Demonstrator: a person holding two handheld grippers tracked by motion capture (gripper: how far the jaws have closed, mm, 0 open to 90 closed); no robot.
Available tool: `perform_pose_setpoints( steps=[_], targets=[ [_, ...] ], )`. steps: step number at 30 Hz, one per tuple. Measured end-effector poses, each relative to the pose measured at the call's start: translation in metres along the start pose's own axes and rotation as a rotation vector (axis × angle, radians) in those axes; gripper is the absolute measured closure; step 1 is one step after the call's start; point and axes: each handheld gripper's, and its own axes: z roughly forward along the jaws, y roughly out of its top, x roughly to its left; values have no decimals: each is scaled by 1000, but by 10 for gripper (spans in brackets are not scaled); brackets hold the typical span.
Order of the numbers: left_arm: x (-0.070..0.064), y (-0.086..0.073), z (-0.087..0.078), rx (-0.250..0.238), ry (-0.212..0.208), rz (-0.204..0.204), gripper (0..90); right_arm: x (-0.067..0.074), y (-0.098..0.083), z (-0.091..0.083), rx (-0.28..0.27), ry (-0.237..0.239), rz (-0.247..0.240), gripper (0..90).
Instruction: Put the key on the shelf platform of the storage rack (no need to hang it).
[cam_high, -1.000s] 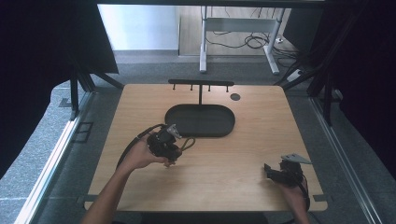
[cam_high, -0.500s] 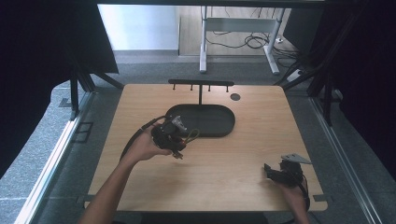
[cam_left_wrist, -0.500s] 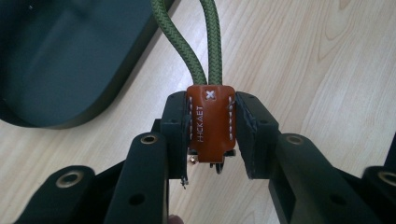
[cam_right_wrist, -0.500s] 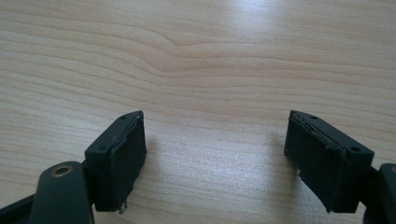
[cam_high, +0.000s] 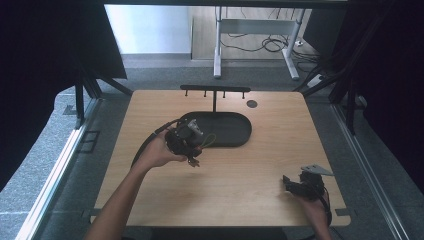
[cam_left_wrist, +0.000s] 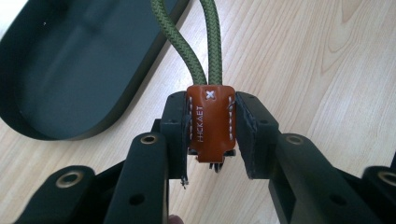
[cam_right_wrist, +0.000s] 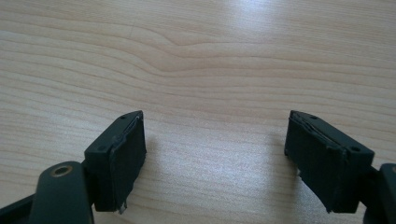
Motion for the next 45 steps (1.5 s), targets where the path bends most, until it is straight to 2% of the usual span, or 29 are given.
perform_pose_setpoints(
  steps=[17,35,45],
  targets=[
    [4,18,-3,11,11,14,667,0,0,0,-1,-3,3,209],
    [14,21,3,19,11,-11,667,1,0,0,0,-10,7,207],
    [13,28,2,19,7,2,667,1,0,0,-1,-10,7,207]
  ],
)
